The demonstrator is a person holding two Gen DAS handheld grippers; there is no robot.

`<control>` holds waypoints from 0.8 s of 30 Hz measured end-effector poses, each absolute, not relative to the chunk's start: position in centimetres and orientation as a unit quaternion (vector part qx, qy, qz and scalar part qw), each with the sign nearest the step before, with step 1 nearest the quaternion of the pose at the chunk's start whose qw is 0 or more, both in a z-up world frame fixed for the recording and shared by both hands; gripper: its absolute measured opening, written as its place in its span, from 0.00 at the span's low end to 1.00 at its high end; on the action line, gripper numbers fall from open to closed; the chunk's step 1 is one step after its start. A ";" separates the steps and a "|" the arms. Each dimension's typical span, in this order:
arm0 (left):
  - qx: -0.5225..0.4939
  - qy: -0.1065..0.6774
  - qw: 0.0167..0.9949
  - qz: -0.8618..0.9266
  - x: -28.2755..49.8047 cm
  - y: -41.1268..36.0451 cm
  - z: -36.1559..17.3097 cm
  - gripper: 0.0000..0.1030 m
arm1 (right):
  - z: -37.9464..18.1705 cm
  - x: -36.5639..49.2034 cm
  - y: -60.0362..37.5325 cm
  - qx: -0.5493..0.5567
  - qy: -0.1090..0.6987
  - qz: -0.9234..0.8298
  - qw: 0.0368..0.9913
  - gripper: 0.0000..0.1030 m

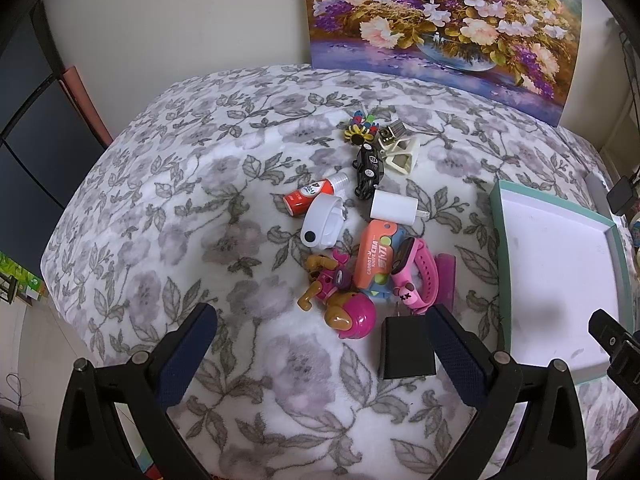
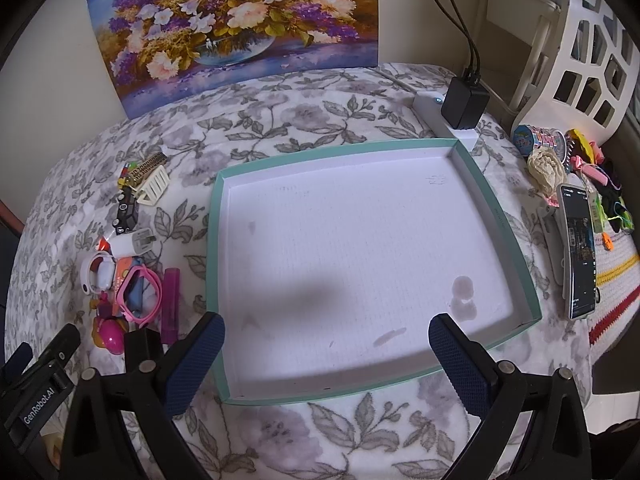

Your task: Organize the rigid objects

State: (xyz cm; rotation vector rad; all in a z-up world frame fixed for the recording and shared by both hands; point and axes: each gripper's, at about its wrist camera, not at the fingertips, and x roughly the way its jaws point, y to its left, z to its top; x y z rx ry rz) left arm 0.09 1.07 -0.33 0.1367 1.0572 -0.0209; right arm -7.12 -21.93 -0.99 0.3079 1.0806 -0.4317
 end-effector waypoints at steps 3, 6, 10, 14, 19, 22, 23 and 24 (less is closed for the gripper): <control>0.065 0.504 0.861 -0.010 0.1 1.1 -0.3 1.00 | -1.0 -7.1 -21.9 0.144 0.508 -0.203 0.824 1.00; 0.064 0.505 0.861 -0.009 0.0 1.0 -0.4 1.00 | -1.4 -7.4 -21.4 0.144 0.509 -0.203 0.824 1.00; 0.063 0.506 0.860 -0.008 0.0 1.0 -0.4 1.00 | -1.2 -7.2 -21.6 0.144 0.509 -0.203 0.824 1.00; 0.062 0.506 0.860 -0.007 0.0 1.0 -0.4 1.00 | -1.0 -7.1 -21.8 0.144 0.509 -0.203 0.824 1.00; 0.061 0.506 0.860 -0.006 0.0 1.0 -0.4 1.00 | -1.0 -7.1 -21.7 0.143 0.509 -0.203 0.824 1.00; 0.061 0.506 0.860 -0.006 0.0 1.0 -0.4 1.00 | -1.0 -7.0 -21.8 0.143 0.510 -0.204 0.824 1.00; 0.062 0.507 0.860 -0.006 0.0 1.0 -0.4 1.00 | -1.0 -7.0 -21.8 0.143 0.510 -0.203 0.823 1.00; 0.061 0.506 0.860 -0.006 0.0 1.1 -0.4 1.00 | -0.9 -7.0 -21.8 0.143 0.510 -0.204 0.823 1.00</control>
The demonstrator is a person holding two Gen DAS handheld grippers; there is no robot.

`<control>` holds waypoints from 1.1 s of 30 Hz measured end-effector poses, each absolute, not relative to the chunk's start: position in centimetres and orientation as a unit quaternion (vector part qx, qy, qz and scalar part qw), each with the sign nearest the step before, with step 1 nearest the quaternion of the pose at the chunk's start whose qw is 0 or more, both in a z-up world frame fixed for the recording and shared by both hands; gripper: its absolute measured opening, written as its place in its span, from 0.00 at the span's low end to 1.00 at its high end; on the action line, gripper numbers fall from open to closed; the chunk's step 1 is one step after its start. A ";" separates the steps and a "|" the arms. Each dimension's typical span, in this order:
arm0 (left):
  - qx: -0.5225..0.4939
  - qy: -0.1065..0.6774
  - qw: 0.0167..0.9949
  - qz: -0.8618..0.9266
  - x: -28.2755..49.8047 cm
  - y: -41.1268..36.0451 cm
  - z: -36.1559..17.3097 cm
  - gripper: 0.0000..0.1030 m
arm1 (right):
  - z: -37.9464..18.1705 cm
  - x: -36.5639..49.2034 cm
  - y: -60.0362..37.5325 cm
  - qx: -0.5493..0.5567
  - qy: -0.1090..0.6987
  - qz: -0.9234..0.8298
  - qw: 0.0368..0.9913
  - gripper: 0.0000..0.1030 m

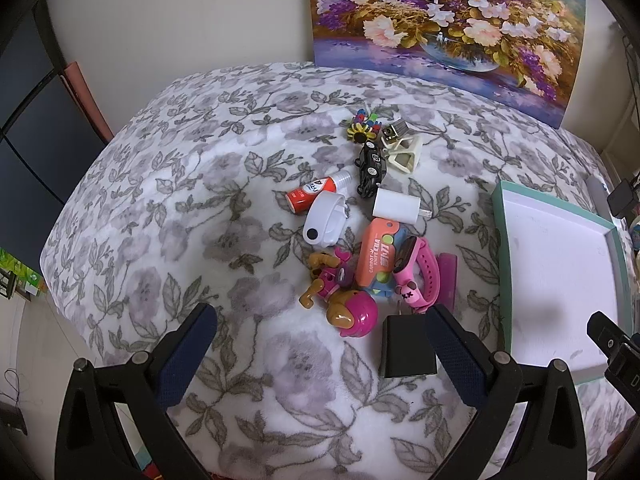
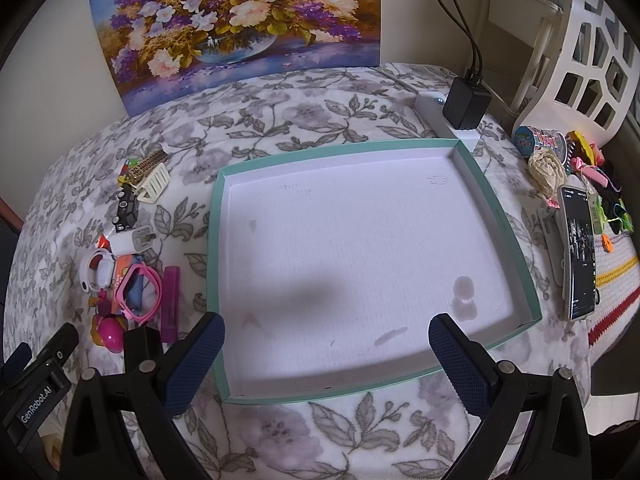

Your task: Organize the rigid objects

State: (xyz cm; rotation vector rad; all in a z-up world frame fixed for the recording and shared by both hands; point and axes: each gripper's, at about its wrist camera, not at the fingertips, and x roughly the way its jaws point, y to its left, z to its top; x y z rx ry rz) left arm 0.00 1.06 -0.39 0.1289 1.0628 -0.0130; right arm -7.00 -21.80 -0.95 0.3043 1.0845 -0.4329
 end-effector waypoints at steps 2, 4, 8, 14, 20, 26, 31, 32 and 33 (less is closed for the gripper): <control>0.061 0.506 0.860 -0.006 0.0 1.1 -0.4 1.00 | -0.9 -7.0 -21.8 0.143 0.510 -0.203 0.823 1.00; 0.061 0.506 0.860 -0.006 0.0 1.1 -0.4 1.00 | -1.0 -7.0 -21.8 0.143 0.510 -0.204 0.823 1.00; 0.061 0.506 0.860 -0.006 0.0 1.1 -0.4 1.00 | -1.0 -7.0 -21.8 0.143 0.510 -0.204 0.823 1.00; 0.061 0.506 0.860 -0.007 0.0 1.1 -0.4 1.00 | -1.0 -7.0 -21.7 0.142 0.511 -0.204 0.823 1.00; 0.061 0.506 0.860 -0.007 0.0 1.1 -0.4 1.00 | -1.1 -7.0 -21.7 0.142 0.511 -0.204 0.823 1.00; 0.059 0.507 0.860 -0.006 -0.1 1.2 -0.6 1.00 | -0.9 -6.9 -21.9 0.142 0.511 -0.204 0.823 1.00; 0.054 0.511 0.858 -0.002 0.0 1.5 -0.7 1.00 | -1.0 -6.7 -21.8 0.141 0.512 -0.203 0.823 1.00; 0.051 0.513 0.857 0.001 0.1 1.7 -0.6 1.00 | -0.8 -6.8 -21.8 0.140 0.511 -0.203 0.823 1.00; 0.048 0.514 0.856 0.002 0.3 1.9 -0.4 1.00 | -0.9 -6.9 -21.6 0.139 0.510 -0.203 0.824 1.00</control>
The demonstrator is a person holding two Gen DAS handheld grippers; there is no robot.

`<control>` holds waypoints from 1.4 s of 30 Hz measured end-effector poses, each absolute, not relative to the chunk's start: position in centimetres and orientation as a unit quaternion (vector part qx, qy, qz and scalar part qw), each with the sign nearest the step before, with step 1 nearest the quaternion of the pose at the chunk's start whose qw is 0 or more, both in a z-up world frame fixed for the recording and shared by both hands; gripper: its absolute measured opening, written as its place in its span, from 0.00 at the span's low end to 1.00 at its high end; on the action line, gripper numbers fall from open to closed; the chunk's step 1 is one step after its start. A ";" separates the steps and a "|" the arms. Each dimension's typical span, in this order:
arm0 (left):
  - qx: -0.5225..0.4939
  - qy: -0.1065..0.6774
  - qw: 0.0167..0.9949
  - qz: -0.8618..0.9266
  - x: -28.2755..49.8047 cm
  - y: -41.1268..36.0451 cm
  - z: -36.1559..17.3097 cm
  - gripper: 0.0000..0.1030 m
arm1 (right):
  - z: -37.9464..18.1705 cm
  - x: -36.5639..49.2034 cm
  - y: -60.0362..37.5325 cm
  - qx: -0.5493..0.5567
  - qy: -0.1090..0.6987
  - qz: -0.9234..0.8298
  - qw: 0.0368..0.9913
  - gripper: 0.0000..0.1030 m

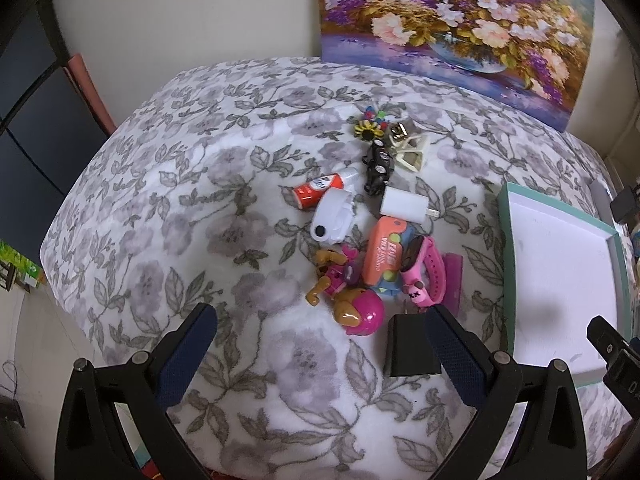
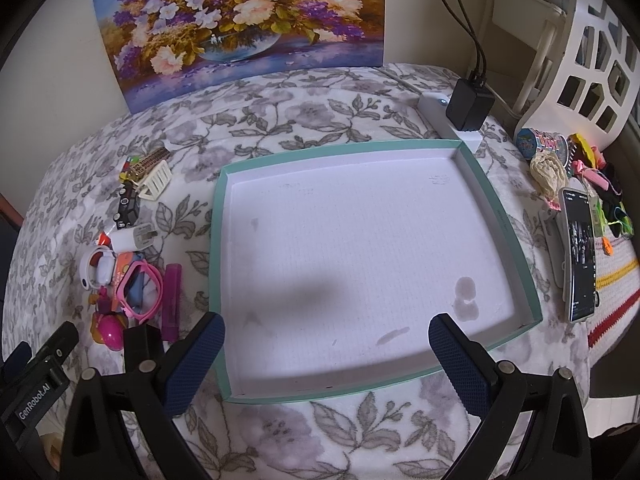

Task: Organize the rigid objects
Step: 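Grasp the black charger with the right gripper while the left gripper grasps the pink-brown toy figure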

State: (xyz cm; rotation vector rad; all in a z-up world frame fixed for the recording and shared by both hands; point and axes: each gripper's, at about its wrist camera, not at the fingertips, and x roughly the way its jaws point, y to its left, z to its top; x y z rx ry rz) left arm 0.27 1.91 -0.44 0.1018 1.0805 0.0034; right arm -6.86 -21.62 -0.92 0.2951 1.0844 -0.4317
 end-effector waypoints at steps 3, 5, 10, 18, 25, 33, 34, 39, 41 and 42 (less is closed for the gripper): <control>0.041 0.518 0.854 0.017 1.2 3.1 -0.1 1.00 | -0.8 -6.2 -20.7 0.145 0.505 -0.183 0.831 1.00; 0.034 0.523 0.851 0.027 1.8 4.1 -0.1 1.00 | -0.8 -5.6 -20.0 0.145 0.507 -0.164 0.834 1.00; 0.016 0.547 0.836 0.037 3.2 6.2 -1.0 1.00 | -1.2 -3.5 -16.8 0.135 0.516 -0.113 0.838 1.00; -0.030 0.586 0.809 0.034 5.1 7.7 -3.5 1.00 | -4.2 -0.9 -11.9 0.115 0.556 -0.054 0.821 1.00; -0.050 0.603 0.796 0.009 6.3 7.1 -4.8 1.00 | -6.2 0.0 -9.9 0.108 0.581 -0.033 0.806 0.96; -0.059 0.614 0.787 -0.011 7.0 6.3 -6.0 0.99 | -7.0 0.4 -8.2 0.096 0.588 -0.007 0.803 0.84; -0.060 0.617 0.785 -0.013 7.0 6.2 -6.1 0.99 | -7.0 0.4 -8.0 0.094 0.589 -0.005 0.803 0.84; -0.057 0.621 0.782 -0.018 7.2 5.7 -6.6 0.99 | -7.5 0.4 -7.0 0.074 0.596 -0.001 0.800 0.84; -0.055 0.622 0.781 -0.019 7.2 5.6 -6.7 0.99 | -7.9 0.6 -7.0 0.066 0.600 -0.008 0.797 0.82; -0.053 0.623 0.780 -0.020 7.2 5.4 -6.9 0.99 | -7.9 0.6 -7.1 0.065 0.601 -0.013 0.797 0.79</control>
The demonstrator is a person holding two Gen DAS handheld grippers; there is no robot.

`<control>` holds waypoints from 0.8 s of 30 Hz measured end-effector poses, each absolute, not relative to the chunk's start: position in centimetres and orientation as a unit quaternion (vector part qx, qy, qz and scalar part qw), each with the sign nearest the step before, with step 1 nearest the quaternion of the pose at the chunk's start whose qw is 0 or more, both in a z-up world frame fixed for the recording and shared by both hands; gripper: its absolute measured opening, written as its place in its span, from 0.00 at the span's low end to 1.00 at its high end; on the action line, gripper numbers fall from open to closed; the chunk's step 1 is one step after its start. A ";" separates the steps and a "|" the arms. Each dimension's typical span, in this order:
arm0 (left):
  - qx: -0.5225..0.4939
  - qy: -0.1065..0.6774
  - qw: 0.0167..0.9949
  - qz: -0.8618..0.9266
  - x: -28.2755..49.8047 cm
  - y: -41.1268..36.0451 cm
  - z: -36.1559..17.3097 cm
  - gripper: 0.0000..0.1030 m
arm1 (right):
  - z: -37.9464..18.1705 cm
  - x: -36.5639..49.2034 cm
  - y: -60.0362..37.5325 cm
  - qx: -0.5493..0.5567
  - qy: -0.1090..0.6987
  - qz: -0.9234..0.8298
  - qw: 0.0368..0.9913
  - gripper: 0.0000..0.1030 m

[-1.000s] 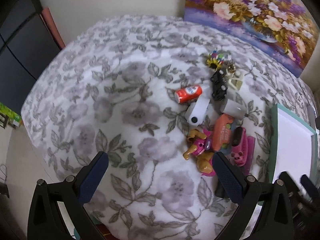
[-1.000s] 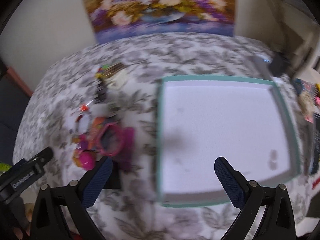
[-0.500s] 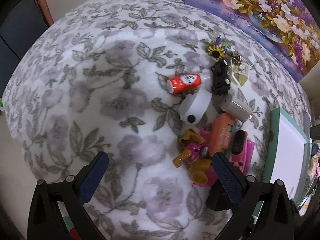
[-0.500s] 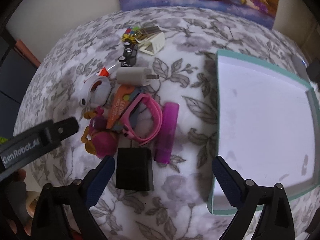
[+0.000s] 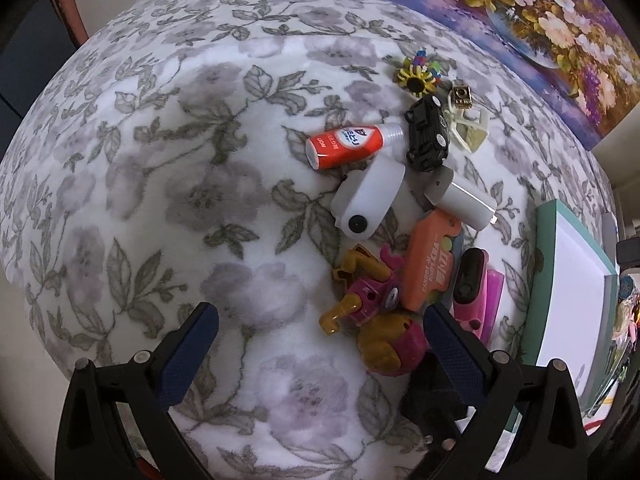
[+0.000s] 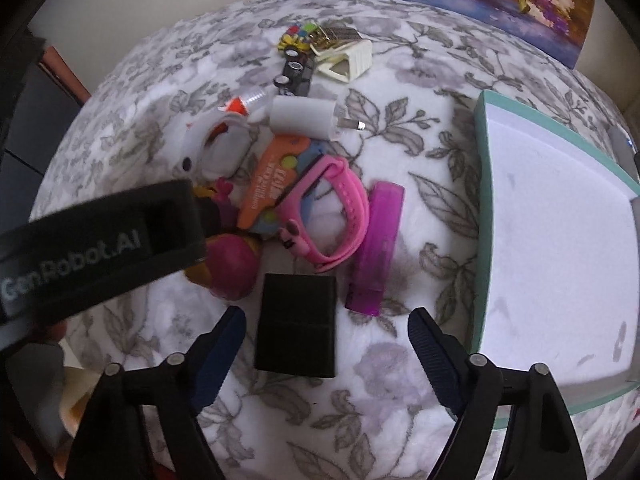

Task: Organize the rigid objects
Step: 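Grasp the black charger with the right gripper while the left gripper grasps the pink-brown toy figure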

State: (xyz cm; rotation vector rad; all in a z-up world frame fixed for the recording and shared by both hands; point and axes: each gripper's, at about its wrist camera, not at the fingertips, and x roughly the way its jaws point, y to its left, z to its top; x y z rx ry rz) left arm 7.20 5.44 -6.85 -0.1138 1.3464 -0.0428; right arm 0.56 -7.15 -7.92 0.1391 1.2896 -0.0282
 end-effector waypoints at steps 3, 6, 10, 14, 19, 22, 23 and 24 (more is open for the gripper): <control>-0.044 0.627 0.778 -0.019 7.2 5.0 -7.3 0.95 | -7.7 0.4 -7.9 0.076 0.597 -0.022 0.798 0.78; -0.044 0.634 0.772 -0.031 7.6 4.3 -7.9 0.82 | -7.6 0.3 -8.1 0.076 0.596 -0.025 0.799 0.75; -0.043 0.637 0.768 -0.042 7.7 4.0 -8.3 0.78 | -7.9 0.4 -8.2 0.080 0.604 -0.022 0.793 0.74; -0.043 0.633 0.772 -0.049 7.6 3.4 -8.6 0.73 | -8.0 0.2 -9.0 0.091 0.605 -0.028 0.790 0.74; -0.051 0.632 0.771 -0.060 7.5 3.3 -8.6 0.66 | -8.6 0.3 -9.2 0.095 0.612 -0.035 0.784 0.73; -0.052 0.647 0.757 -0.073 7.2 2.7 -9.2 0.57 | -8.8 0.4 -9.1 0.103 0.620 -0.014 0.777 0.71; -0.051 0.652 0.753 -0.076 6.9 2.7 -9.5 0.56 | -8.9 0.4 -9.1 0.102 0.623 -0.016 0.775 0.70; -0.042 0.648 0.757 -0.075 6.9 2.4 -9.4 0.56 | -9.0 0.4 -9.2 0.101 0.625 -0.017 0.774 0.67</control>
